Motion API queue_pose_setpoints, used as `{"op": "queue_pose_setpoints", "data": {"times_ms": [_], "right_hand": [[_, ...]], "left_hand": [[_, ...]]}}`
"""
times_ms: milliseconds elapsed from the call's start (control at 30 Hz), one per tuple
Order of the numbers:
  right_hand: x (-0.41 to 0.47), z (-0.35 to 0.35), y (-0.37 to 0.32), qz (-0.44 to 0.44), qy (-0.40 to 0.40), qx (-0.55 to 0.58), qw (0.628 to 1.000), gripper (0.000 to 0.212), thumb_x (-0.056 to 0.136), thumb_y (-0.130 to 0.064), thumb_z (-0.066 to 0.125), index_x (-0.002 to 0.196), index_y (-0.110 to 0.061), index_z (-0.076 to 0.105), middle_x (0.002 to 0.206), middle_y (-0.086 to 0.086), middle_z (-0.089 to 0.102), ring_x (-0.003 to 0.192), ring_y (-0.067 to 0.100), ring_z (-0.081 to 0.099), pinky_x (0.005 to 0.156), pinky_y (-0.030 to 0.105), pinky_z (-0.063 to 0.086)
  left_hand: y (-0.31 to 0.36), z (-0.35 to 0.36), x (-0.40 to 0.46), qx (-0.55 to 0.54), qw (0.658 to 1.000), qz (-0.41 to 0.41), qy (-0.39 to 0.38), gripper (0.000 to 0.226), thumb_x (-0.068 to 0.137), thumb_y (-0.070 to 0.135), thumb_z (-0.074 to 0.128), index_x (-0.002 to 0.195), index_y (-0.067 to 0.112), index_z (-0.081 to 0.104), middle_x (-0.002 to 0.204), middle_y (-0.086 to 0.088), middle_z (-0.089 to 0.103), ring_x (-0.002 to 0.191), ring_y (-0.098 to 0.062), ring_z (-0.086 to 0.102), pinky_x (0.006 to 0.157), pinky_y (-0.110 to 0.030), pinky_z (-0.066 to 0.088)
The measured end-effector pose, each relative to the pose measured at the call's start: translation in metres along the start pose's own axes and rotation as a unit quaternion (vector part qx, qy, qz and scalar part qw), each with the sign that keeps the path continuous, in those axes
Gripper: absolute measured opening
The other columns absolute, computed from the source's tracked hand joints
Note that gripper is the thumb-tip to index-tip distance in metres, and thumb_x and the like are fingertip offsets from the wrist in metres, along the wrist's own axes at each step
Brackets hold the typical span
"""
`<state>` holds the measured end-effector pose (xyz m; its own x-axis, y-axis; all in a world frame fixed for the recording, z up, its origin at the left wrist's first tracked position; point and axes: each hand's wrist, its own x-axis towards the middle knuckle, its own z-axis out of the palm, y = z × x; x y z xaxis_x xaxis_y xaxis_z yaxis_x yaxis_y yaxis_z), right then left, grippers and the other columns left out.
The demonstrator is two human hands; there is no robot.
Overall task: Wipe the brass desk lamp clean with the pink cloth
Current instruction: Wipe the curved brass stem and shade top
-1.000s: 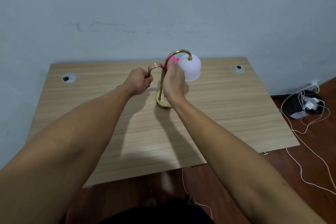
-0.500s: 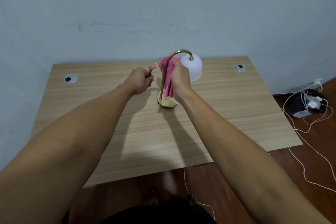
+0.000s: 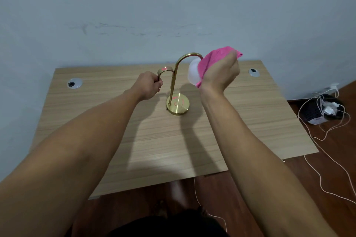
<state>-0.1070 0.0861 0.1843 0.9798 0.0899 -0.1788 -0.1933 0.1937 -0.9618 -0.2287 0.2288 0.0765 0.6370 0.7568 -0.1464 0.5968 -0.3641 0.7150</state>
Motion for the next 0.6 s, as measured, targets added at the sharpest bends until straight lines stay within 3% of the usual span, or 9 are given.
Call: {"op": "queue_pose_setpoints", "data": {"times_ms": [67, 100, 133, 167, 200, 233, 300, 467, 600], "right_hand": [[-0.005, 0.004, 0.016, -0.099, -0.051, -0.053, 0.992, 0.043, 0.113, -0.033, 0.033, 0.087, -0.008, 0.056, 0.076, -0.005, 0.05, 0.065, 0.002, 0.048, 0.067, 0.022, 0.046], [-0.005, 0.007, 0.029, -0.134, -0.103, -0.092, 0.981, 0.048, 0.114, -0.039, 0.029, 0.103, -0.007, 0.063, 0.088, -0.005, 0.059, 0.08, -0.002, 0.056, 0.084, 0.021, 0.048], [-0.005, 0.01, 0.043, -0.159, -0.161, -0.137, 0.964, 0.054, 0.113, -0.044, 0.026, 0.128, -0.007, 0.063, 0.114, -0.002, 0.066, 0.109, 0.001, 0.06, 0.107, 0.026, 0.044], [-0.002, 0.012, 0.056, -0.184, -0.212, -0.187, 0.941, 0.056, 0.113, -0.044, 0.025, 0.151, -0.011, 0.051, 0.148, 0.004, 0.058, 0.141, 0.011, 0.047, 0.123, 0.031, 0.03], [-0.001, 0.014, 0.067, -0.214, -0.248, -0.235, 0.915, 0.055, 0.114, -0.039, 0.027, 0.162, -0.014, 0.036, 0.168, 0.006, 0.038, 0.159, 0.019, 0.025, 0.129, 0.034, 0.015], [0.002, 0.013, 0.078, -0.252, -0.271, -0.268, 0.89, 0.054, 0.114, -0.031, 0.03, 0.165, -0.013, 0.028, 0.174, 0.006, 0.023, 0.163, 0.024, 0.008, 0.131, 0.035, 0.006], [0.005, 0.009, 0.092, -0.332, -0.297, -0.301, 0.843, 0.055, 0.112, -0.022, 0.034, 0.165, -0.009, 0.026, 0.176, 0.008, 0.016, 0.163, 0.032, -0.002, 0.132, 0.037, 0.002], [0.02, -0.007, 0.119, -0.486, -0.336, -0.392, 0.705, 0.057, 0.109, -0.016, 0.04, 0.161, 0.003, 0.031, 0.171, 0.02, 0.026, 0.16, 0.048, 0.01, 0.132, 0.052, 0.014], [0.017, -0.02, 0.131, -0.51, -0.357, -0.418, 0.662, 0.057, 0.108, -0.018, 0.042, 0.161, 0.002, 0.032, 0.17, 0.017, 0.03, 0.16, 0.038, 0.02, 0.128, 0.052, 0.025]], "left_hand": [[0.001, 0.0, 0.0, 0.005, 1.0, -0.001, 0.001, 0.031, 0.098, 0.021, 0.057, 0.084, 0.001, 0.074, 0.085, -0.013, 0.076, 0.068, -0.014, 0.062, 0.058, -0.018, 0.041], [0.001, 0.0, 0.0, 0.007, 1.0, -0.001, 0.0, 0.03, 0.098, 0.02, 0.057, 0.084, 0.001, 0.075, 0.085, -0.013, 0.076, 0.067, -0.014, 0.062, 0.057, -0.018, 0.041], [0.001, 0.0, 0.0, 0.006, 1.0, -0.003, -0.001, 0.028, 0.098, 0.019, 0.057, 0.085, 0.001, 0.075, 0.086, -0.013, 0.077, 0.07, -0.016, 0.065, 0.058, -0.019, 0.041], [0.001, 0.0, 0.0, 0.004, 1.0, -0.005, -0.001, 0.027, 0.097, 0.019, 0.057, 0.086, 0.002, 0.075, 0.086, -0.013, 0.077, 0.075, -0.02, 0.068, 0.061, -0.021, 0.042], [0.0, 0.0, 0.001, 0.001, 1.0, -0.006, -0.001, 0.026, 0.097, 0.018, 0.058, 0.087, 0.002, 0.075, 0.087, -0.014, 0.077, 0.081, -0.024, 0.07, 0.063, -0.022, 0.043], [0.0, 0.0, 0.001, -0.002, 1.0, -0.005, -0.002, 0.025, 0.097, 0.018, 0.058, 0.087, 0.002, 0.075, 0.086, -0.014, 0.077, 0.085, -0.026, 0.071, 0.064, -0.023, 0.045], [-0.001, 0.0, 0.001, -0.006, 1.0, -0.004, -0.002, 0.026, 0.097, 0.018, 0.058, 0.086, 0.002, 0.075, 0.087, -0.015, 0.077, 0.084, -0.026, 0.071, 0.067, -0.024, 0.046], [0.0, 0.0, 0.001, 0.0, 1.0, 0.008, -0.002, 0.028, 0.097, 0.018, 0.058, 0.085, -0.002, 0.074, 0.086, -0.016, 0.077, 0.079, -0.023, 0.07, 0.067, -0.023, 0.043], [0.0, -0.001, 0.002, 0.01, 1.0, 0.012, -0.004, 0.026, 0.096, 0.016, 0.058, 0.085, -0.001, 0.075, 0.086, -0.015, 0.077, 0.083, -0.024, 0.072, 0.065, -0.022, 0.044]]}}
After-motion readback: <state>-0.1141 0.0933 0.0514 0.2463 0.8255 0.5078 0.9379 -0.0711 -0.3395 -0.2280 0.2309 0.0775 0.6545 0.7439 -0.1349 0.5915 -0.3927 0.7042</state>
